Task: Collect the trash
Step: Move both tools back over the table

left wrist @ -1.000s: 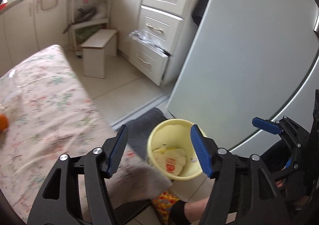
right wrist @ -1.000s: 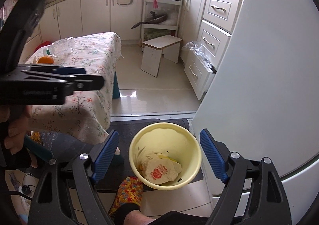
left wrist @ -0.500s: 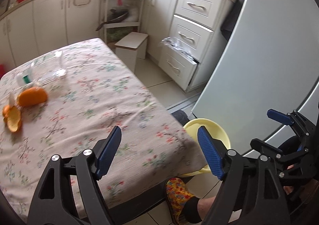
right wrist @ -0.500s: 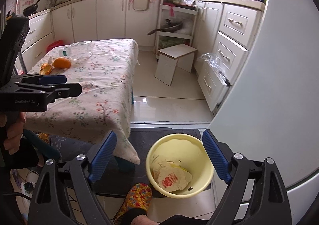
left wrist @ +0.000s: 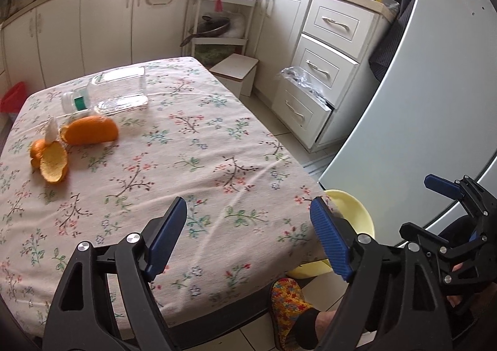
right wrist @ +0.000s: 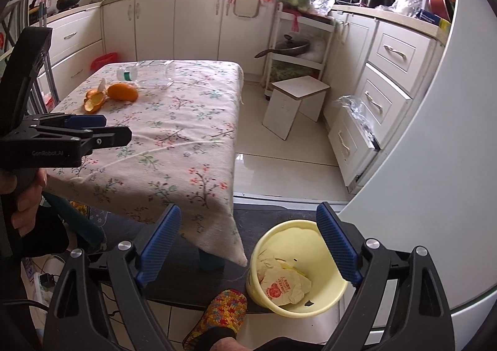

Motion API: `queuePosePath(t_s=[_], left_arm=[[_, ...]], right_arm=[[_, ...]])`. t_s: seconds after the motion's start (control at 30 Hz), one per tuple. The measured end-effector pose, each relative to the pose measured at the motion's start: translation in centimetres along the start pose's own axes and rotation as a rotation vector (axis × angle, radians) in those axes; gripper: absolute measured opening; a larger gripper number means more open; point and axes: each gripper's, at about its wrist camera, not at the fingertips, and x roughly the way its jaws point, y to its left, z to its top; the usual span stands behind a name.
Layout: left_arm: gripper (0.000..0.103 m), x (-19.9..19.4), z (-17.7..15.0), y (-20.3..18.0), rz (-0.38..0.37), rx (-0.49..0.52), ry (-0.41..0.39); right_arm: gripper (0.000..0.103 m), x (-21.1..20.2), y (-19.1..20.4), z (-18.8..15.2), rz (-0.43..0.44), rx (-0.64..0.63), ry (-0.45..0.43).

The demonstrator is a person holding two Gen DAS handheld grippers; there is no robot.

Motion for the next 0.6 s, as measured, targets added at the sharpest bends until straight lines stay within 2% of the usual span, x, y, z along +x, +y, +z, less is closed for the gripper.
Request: queuePosePath(t_s=[0.37, 0.5, 0.6], left_arm=[[0.08, -0.6, -0.4, 2.1, 0.036, -0.015, -0.005], [0.082, -1.1, 0.0, 3.7, 0.085, -0.035, -0.018], [0.082, -1.1, 0.4, 5.8, 0.153, -0.071, -0.015]], right_arm=[[0.085, 0.8, 2.8, 0.9, 0.049, -0.057, 0.02], [0.085, 1.4, 4.0, 1.2, 0.074, -0.068, 0.028], [0.085, 2.3, 5.1, 1.4, 0.095, -0.085, 0.035]])
